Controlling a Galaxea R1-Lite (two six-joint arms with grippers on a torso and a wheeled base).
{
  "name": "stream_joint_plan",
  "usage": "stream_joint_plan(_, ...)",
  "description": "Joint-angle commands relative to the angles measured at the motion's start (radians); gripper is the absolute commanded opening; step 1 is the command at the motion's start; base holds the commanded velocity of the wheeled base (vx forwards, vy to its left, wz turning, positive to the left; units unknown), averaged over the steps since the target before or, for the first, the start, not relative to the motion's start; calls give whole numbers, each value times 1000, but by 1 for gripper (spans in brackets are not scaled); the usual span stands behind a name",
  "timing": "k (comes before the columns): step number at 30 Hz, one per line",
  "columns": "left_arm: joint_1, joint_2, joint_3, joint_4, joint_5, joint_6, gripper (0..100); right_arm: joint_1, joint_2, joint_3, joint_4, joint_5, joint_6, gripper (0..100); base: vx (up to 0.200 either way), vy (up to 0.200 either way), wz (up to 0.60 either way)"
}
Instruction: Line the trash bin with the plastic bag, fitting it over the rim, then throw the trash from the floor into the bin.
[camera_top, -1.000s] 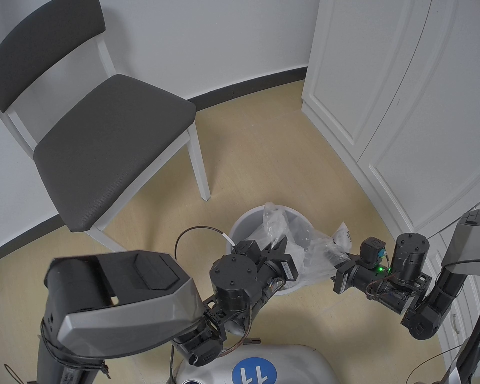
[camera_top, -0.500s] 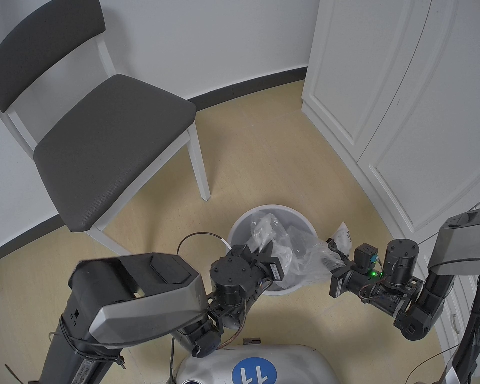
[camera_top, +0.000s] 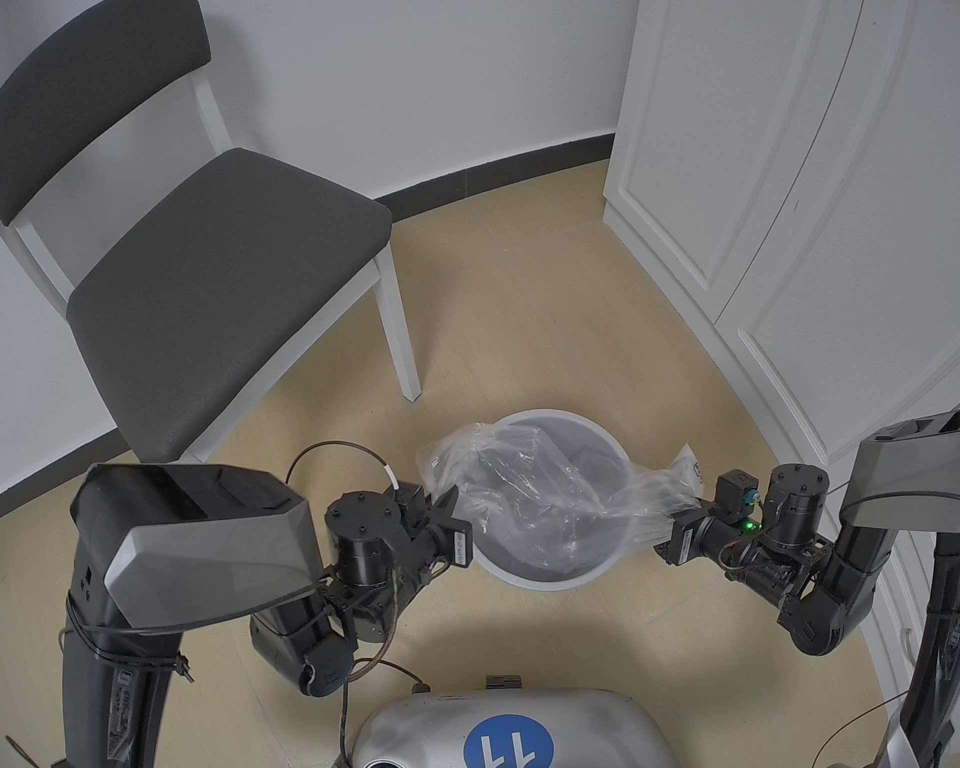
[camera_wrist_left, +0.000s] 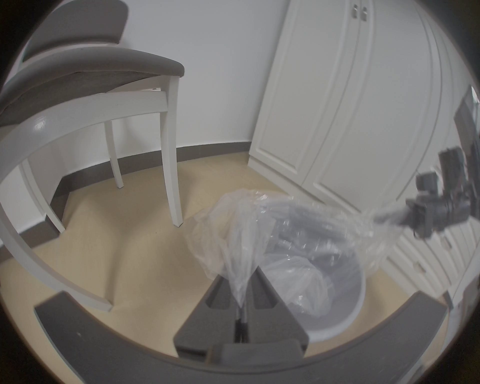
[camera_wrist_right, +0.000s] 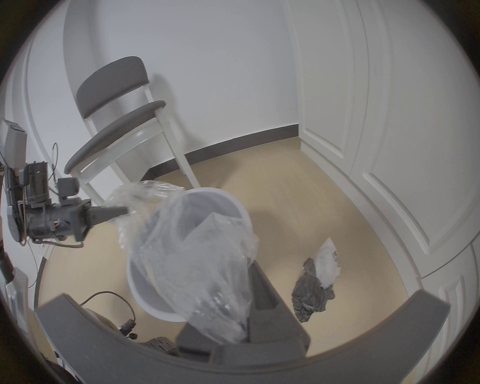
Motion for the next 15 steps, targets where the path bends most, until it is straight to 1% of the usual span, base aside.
stream_joint_plan(1,48,-67,120,4,-55,74,0,-69,8,-17,-18,7,-8,0,0,0,0)
stream_joint_plan(3,64,-66,136,5,-55,114,0,-88,8,-17,-18,10,-20,0,0,0,0)
stream_joint_plan(4,81,-58,140,2,-55,149,0,-104,13,-17,-18,11,-37,0,0,0,0)
stream_joint_plan(7,99,-46,140,-1,-52,184,0,-123,20,-17,-18,11,-56,0,0,0,0)
stream_joint_plan(8,114,-29,139,-1,-51,207,0,-144,28,-15,-18,11,-79,0,0,0,0)
stream_joint_plan(10,127,-17,136,-1,-49,218,0,-166,39,-13,-18,14,-106,0,0,0,0)
stream_joint_plan(11,127,-17,136,-1,-49,218,0,-166,39,-13,-18,14,-106,0,0,0,0)
stream_joint_plan(12,136,-5,134,-1,-49,224,0,-180,51,-13,-18,25,-120,0,0,0,0)
stream_joint_plan(15,137,-3,134,-1,-49,229,0,-181,51,-13,-18,28,-122,0,0,0,0)
